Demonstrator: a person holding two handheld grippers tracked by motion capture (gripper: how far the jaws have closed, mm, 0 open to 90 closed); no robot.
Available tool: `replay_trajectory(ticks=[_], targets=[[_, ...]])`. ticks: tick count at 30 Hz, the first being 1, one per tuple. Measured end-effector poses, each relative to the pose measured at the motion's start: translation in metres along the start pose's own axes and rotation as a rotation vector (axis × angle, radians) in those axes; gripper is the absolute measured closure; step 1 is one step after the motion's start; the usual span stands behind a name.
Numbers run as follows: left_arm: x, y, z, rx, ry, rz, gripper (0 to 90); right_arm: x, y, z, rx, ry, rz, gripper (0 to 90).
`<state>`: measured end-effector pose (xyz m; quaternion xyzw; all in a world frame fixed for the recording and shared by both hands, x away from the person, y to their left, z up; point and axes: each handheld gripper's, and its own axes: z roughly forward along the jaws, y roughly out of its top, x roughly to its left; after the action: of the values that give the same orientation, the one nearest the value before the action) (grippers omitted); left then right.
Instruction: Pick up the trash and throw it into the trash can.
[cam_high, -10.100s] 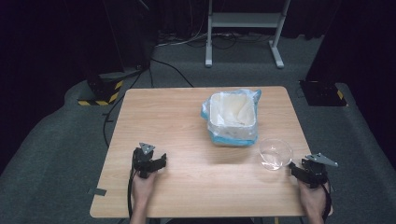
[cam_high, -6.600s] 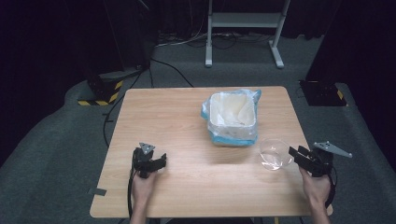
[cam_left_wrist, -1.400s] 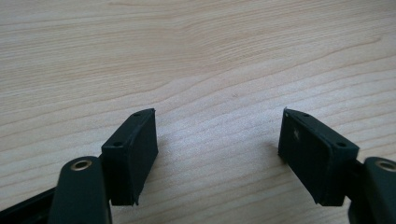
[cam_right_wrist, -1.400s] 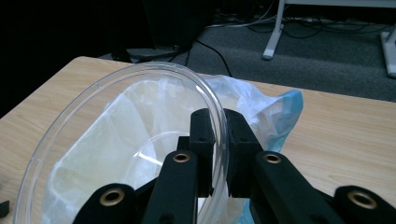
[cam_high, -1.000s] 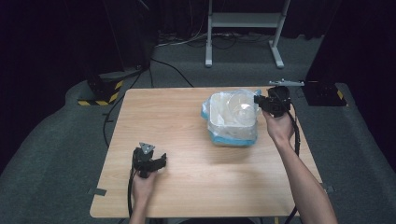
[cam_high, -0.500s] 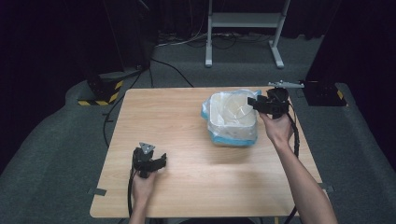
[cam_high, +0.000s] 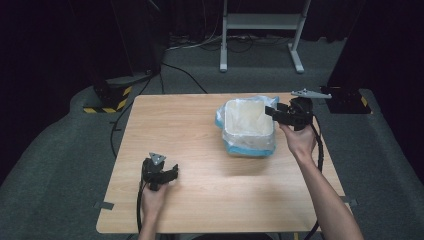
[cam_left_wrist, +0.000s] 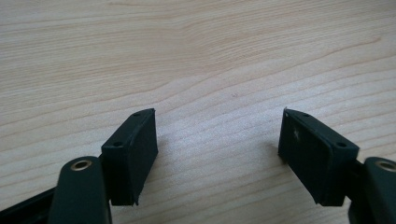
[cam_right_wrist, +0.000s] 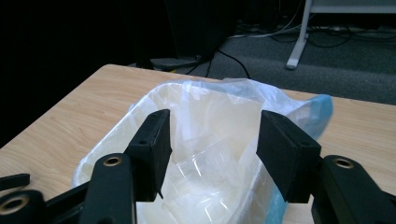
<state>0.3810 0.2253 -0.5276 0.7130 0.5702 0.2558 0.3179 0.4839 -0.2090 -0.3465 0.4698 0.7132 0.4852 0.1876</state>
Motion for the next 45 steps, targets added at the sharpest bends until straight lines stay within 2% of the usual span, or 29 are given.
replay_trajectory(ticks=[6,12,21,29,36,45], targets=[[0.0,0.0,0.0,0.0,0.0,0.0,27.8,-0.003,-0.007,-0.014,-0.031,0.001,-0.003,44.7],[0.0,0.0,0.0,0.0,0.0,0.0,27.8,-0.005,-0.019,-0.036,-0.083,0.01,0.001,45.2],[0.0,0.0,0.0,0.0,0.0,0.0,27.8,-0.005,-0.035,-0.057,-0.122,0.023,0.003,45.3],[0.0,0.0,0.0,0.0,0.0,0.0,27.8,-0.002,-0.049,-0.067,-0.144,0.013,-0.018,45.6],[0.0,0.0,0.0,0.0,0.0,0.0,27.8,-0.004,-0.065,-0.066,-0.134,0.019,-0.005,46.2],[0.0,0.0,0.0,0.0,0.0,0.0,27.8,-0.009,-0.082,-0.078,-0.142,0.035,0.028,46.1]])
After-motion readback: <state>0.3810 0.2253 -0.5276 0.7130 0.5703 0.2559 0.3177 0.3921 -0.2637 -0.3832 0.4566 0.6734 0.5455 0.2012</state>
